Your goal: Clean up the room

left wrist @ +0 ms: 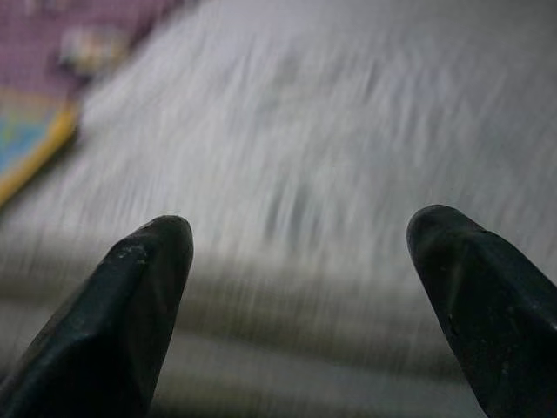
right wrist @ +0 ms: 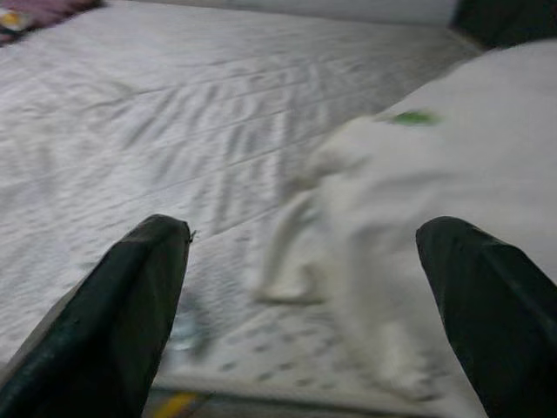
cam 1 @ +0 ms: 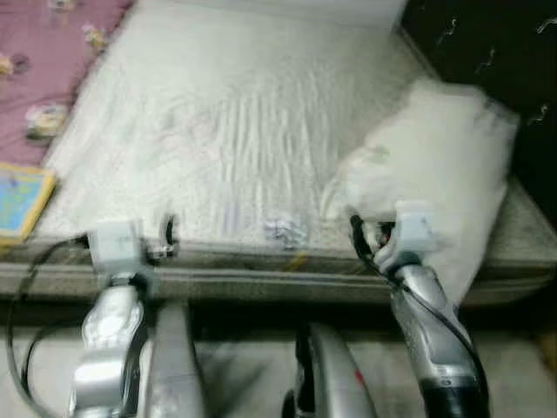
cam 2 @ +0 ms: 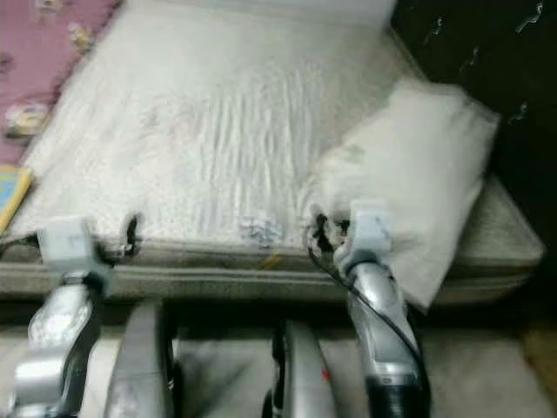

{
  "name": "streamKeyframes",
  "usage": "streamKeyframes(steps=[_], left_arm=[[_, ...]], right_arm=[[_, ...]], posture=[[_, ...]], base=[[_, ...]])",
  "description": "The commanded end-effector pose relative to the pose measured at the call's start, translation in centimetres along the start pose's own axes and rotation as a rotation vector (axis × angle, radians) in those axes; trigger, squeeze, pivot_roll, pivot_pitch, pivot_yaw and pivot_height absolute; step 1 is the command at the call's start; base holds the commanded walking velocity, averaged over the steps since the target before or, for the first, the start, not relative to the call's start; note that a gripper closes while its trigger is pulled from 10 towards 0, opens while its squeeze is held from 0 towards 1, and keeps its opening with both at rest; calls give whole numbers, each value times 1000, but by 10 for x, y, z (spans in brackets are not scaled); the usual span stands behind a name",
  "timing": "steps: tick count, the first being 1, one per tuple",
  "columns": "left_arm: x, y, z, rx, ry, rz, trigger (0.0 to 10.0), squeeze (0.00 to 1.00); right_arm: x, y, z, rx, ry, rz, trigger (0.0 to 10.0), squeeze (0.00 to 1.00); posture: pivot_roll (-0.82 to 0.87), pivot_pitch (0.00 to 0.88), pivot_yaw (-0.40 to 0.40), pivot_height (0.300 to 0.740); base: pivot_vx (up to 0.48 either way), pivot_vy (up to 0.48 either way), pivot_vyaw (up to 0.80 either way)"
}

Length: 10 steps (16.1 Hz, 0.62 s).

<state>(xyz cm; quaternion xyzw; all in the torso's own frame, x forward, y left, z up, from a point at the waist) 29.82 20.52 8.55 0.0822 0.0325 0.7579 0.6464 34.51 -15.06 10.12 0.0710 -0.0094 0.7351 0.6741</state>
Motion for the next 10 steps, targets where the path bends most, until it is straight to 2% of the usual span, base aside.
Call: streamKeyframes(steps=[1, 3, 8, 10], left_arm=[[0, 2, 4, -11, -17, 6, 10000, 0], [4, 7, 3, -7, -25, 21, 10000, 0], [3, 7, -2, 19, -34, 15, 10000, 0], [3, 7, -2, 22, -33, 12, 10000, 0]], right_arm=[[0, 1, -10, 37, 18, 11, 10000, 0], [4, -2, -9, 33, 29, 33, 10000, 0], [15, -7, -16, 68, 33, 80, 10000, 0], [17, -9, -18, 79, 3, 82, 10000, 0]], posture=[[27, 121, -122, 561], [29, 120, -120, 561], [30, 112, -114, 561], [34, 114, -115, 561]], base=[[0, 0, 0], [0, 0, 0], [0, 0, 770], [0, 0, 0]])
Point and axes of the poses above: a point about 5 cm out from each wrist's last joint towards the gripper, its own y axis pointing back from the gripper into the wrist, its own z axis along the axis of the wrist's last joint, x = y × z, the point moved 6 cm from there along -y, pointing out of the wrist towards the gripper, and after that the axes turned 4 degrees about -y, right-handed, at the moved point
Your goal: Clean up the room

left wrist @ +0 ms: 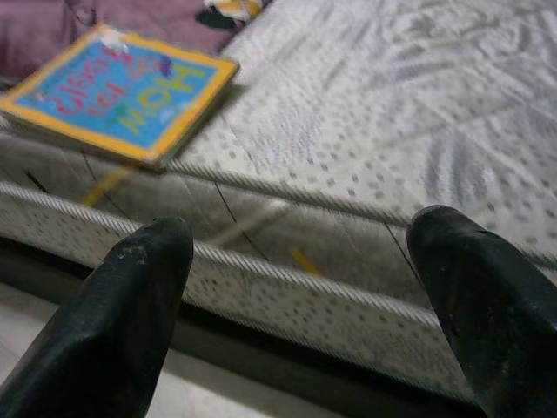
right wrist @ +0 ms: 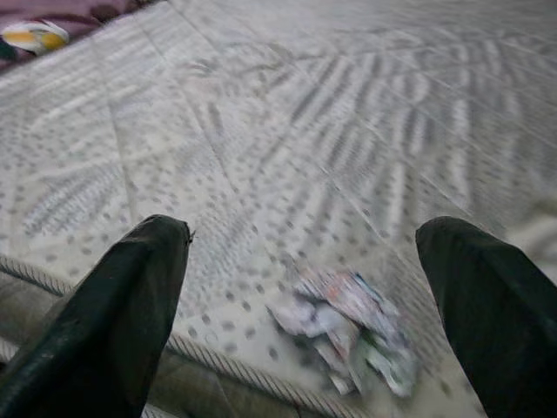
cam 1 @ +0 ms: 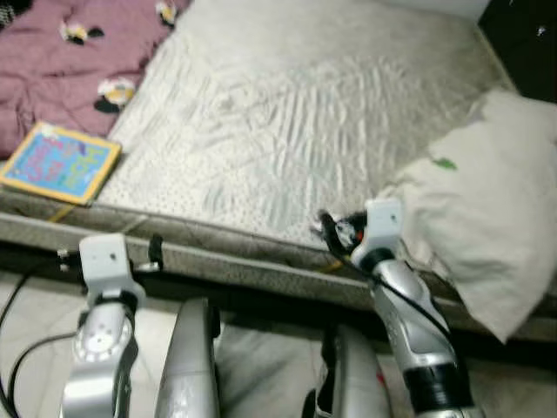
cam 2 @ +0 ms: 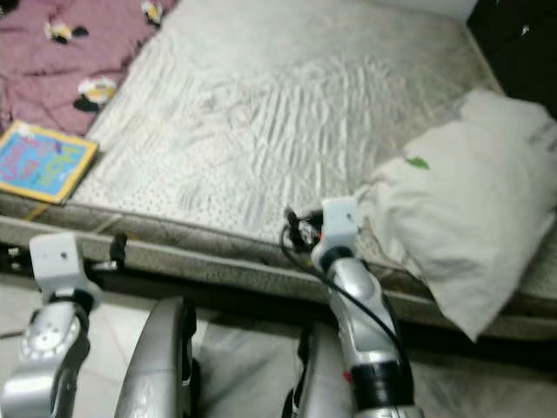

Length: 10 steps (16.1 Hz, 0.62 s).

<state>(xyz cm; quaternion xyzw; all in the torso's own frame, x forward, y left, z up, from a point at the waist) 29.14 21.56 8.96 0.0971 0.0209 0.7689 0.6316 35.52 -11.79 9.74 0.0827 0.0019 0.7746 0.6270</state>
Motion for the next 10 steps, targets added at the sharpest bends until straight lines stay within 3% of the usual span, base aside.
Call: streamKeyframes(steps=[1, 2, 3, 7, 9, 10], left_arm=[[-9, 2, -4, 20, 1, -28, 10000, 0], [-9, 2, -5, 23, 0, -29, 10000, 0], [-9, 3, -8, 37, 0, -29, 10000, 0], [-8, 2, -10, 46, -1, -31, 10000, 0], [-10, 1, -8, 42, 1, -34, 10000, 0], [-10, 1, -7, 40, 3, -35, 10000, 0]], right_arm=[[-11, 4, -17, 65, -57, -25, 10000, 0], [-10, 4, -23, 94, -67, -23, 10000, 0], [-8, 9, -58, 249, -137, -25, 10000, 0], [-29, 15, -98, 461, -378, -142, 10000, 0], [-25, 21, -106, 532, -373, -96, 10000, 0], [-30, 25, -103, 526, -270, -74, 10000, 0]], posture=[[35, 114, -115, 561], [39, 114, -116, 561], [45, 116, -116, 561], [43, 103, -120, 561], [45, 98, -123, 561], [47, 96, -123, 561]], base=[[0, 0, 0], [0, 0, 0], [0, 0, 0], [0, 0, 0], [0, 0, 0], [0, 0, 0]])
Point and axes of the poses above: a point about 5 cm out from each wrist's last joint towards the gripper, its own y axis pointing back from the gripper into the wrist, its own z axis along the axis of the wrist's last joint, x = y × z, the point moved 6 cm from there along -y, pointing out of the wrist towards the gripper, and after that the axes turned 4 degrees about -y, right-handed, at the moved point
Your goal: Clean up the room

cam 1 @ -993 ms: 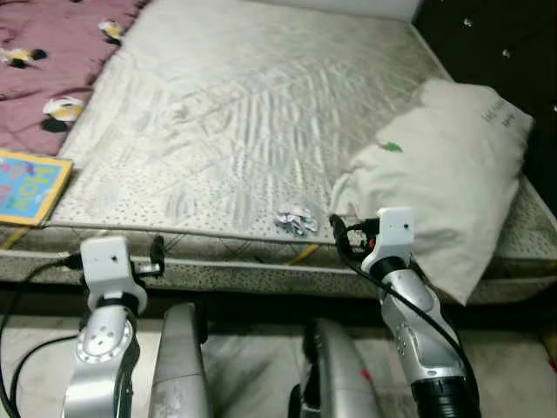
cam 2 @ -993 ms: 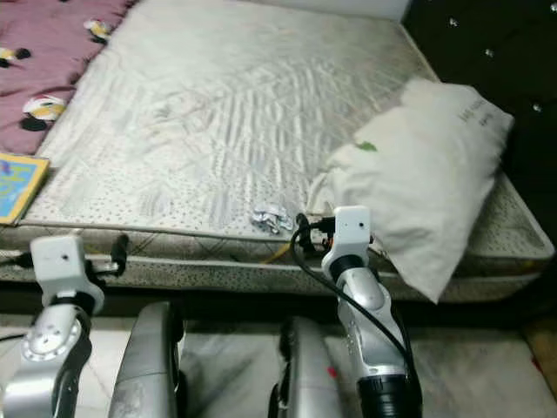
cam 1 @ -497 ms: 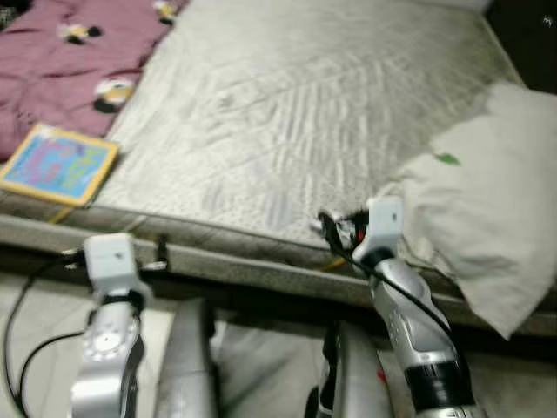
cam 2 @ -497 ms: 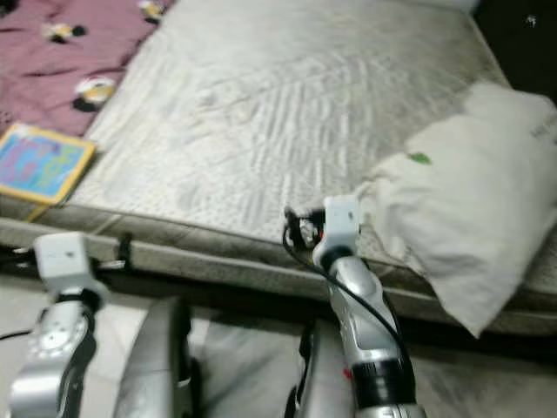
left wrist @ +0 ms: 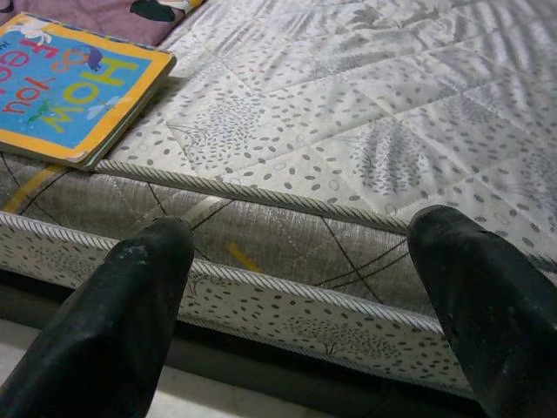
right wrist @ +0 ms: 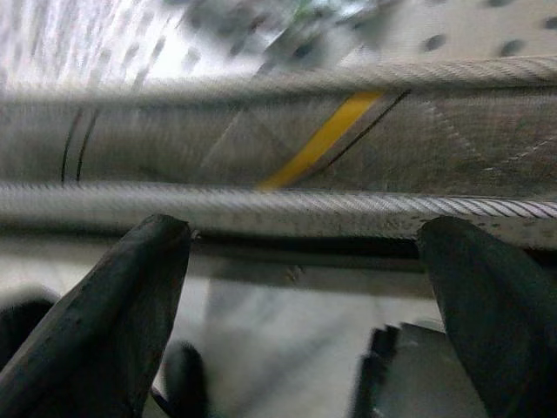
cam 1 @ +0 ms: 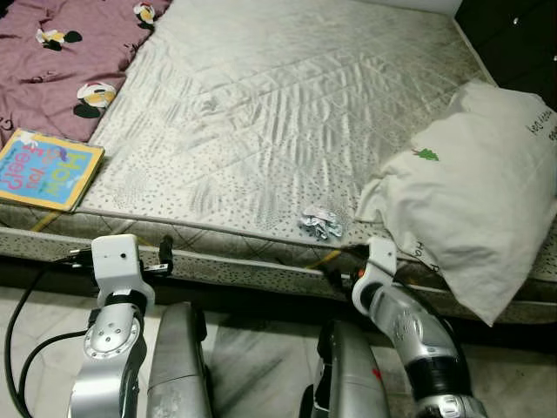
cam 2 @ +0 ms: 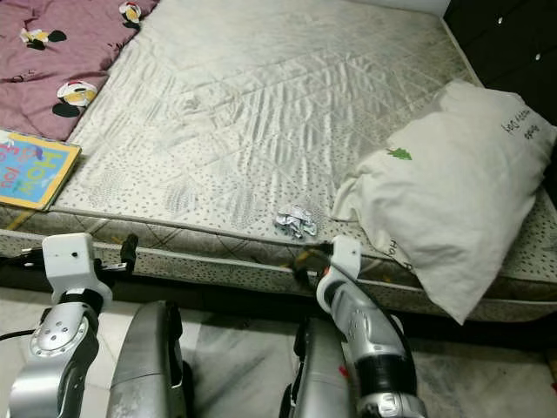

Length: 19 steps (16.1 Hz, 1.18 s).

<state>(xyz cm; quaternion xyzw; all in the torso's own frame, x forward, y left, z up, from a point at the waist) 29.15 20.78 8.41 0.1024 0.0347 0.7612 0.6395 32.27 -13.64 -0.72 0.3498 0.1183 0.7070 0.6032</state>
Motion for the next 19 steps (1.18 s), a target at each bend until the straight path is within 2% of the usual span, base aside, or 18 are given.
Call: streamKeyframes(steps=[1, 2, 5, 7, 8, 9, 12, 13, 14, 15, 19], left_arm=[[-2, 0, -2, 9, -2, -10, 10000, 0], [-2, -1, -1, 7, 0, -11, 10000, 0], [-10, -6, 4, -20, 8, -31, 10000, 0], [-14, -8, 8, -32, 12, -40, 10000, 0], [-15, -10, 10, -39, 9, -41, 10000, 0], [-14, -11, 12, -44, 8, -40, 10000, 0], [-11, -12, 12, -47, 9, -32, 10000, 0], [-12, -12, 11, -48, 11, -33, 10000, 0], [-15, -12, 13, -56, 12, -37, 10000, 0], [-15, -12, 13, -57, 11, -37, 10000, 0], [-20, -12, 16, -75, 19, -86, 10000, 0]], right_arm=[[-4, 9, 14, -66, 132, -3, 10000, 0], [-2, 12, 24, -122, 195, -5, 10000, 0], [27, 27, 74, -393, 265, 47, 10000, 0], [30, 27, 76, -389, 204, 43, 10000, 0], [27, 28, 77, -401, 112, 53, 10000, 0], [23, 28, 76, -395, 100, 33, 10000, 0], [17, 30, 77, -418, 164, -26, 10000, 0], [15, 30, 79, -440, 243, -72, 10000, 0], [28, 33, 81, -469, 247, 5, 10000, 0], [26, 34, 82, -476, 261, -17, 10000, 0], [25, 37, 84, -501, 219, -4, 10000, 0]], posture=[[42, 91, -125, 561], [34, 90, -124, 561], [21, 82, -123, 561], [23, 79, -120, 561], [22, 86, -120, 561], [22, 90, -120, 561], [19, 85, -119, 561], [17, 86, -118, 561], [16, 85, -117, 561], [16, 85, -117, 561], [14, 87, -110, 561]], base=[[0, 0, 0], [0, 0, 0], [0, 0, 0], [0, 0, 0], [0, 0, 0], [0, 0, 0], [0, 0, 0], [0, 0, 0], [0, 0, 0], [0, 0, 0], [0, 0, 0]])
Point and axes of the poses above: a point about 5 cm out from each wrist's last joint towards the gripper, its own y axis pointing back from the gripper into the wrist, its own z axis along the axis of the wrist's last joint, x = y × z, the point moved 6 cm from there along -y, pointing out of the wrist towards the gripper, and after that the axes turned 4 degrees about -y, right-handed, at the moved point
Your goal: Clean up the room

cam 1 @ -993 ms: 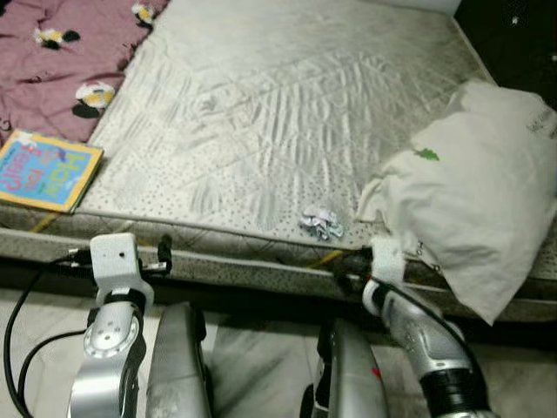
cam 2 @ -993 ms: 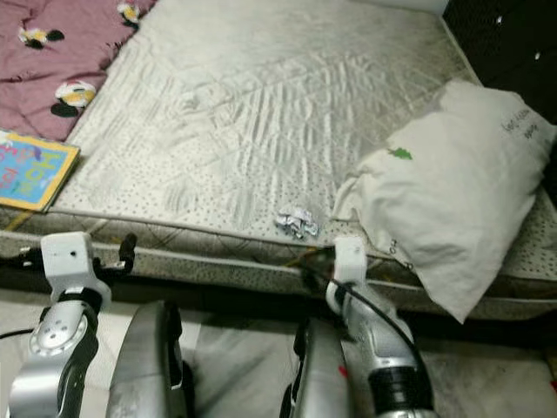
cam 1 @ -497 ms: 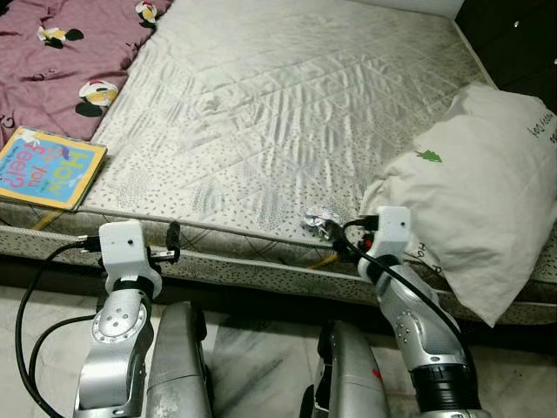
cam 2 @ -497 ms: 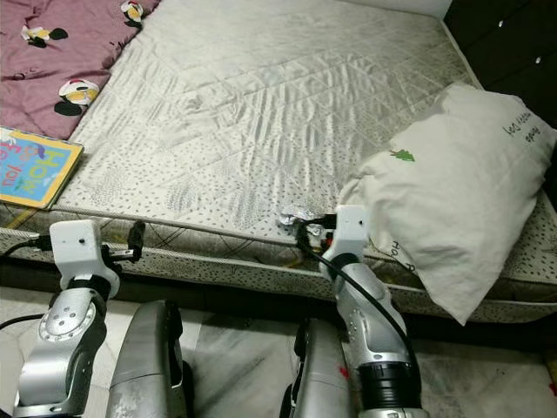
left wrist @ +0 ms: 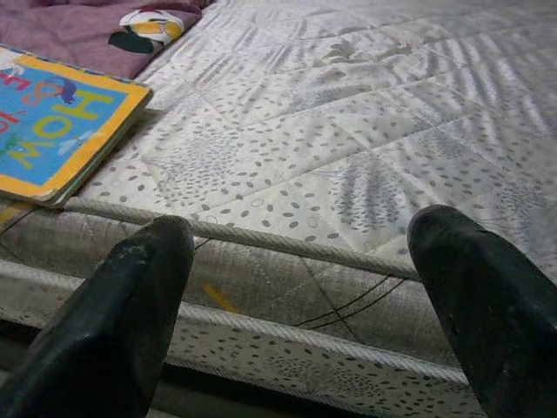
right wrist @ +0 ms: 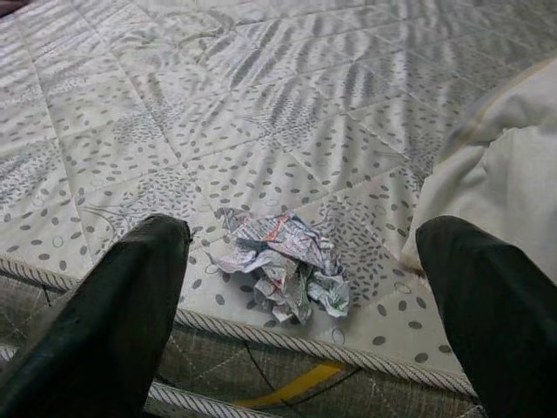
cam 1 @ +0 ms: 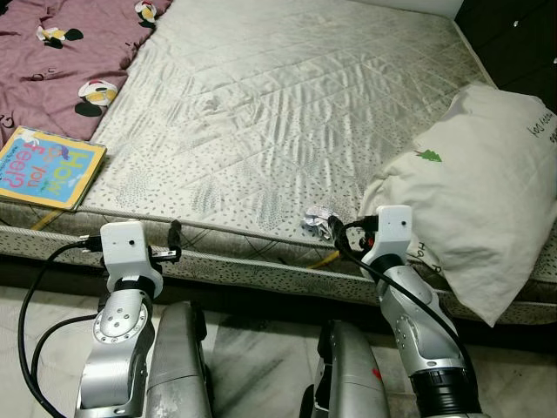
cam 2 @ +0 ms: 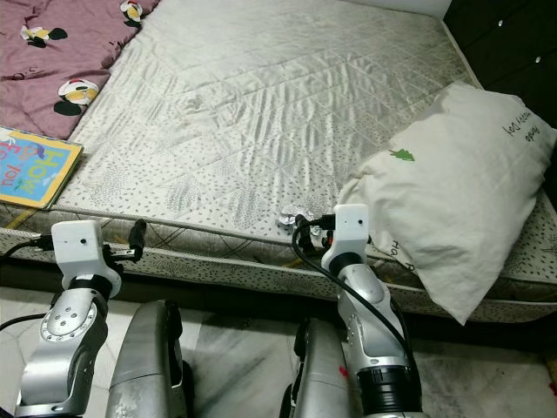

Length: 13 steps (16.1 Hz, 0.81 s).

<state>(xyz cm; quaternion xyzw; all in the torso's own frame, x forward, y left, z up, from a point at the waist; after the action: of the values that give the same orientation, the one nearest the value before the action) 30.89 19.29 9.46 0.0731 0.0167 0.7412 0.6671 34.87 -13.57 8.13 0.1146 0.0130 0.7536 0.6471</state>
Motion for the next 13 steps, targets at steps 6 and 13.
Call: streamKeyframes(steps=[6, 13], left_arm=[[-7, 3, 0, -6, 10, -40, 10000, 0], [-9, 5, -2, -1, 19, -58, 10000, 0]], right_arm=[[-4, 3, 4, -26, -11, 2, 10000, 0], [-1, 3, 3, -29, -10, 21, 10000, 0]], posture=[[15, 87, -114, 561], [15, 88, -116, 561]], base=[[137, 0, 0], [332, 0, 0]])
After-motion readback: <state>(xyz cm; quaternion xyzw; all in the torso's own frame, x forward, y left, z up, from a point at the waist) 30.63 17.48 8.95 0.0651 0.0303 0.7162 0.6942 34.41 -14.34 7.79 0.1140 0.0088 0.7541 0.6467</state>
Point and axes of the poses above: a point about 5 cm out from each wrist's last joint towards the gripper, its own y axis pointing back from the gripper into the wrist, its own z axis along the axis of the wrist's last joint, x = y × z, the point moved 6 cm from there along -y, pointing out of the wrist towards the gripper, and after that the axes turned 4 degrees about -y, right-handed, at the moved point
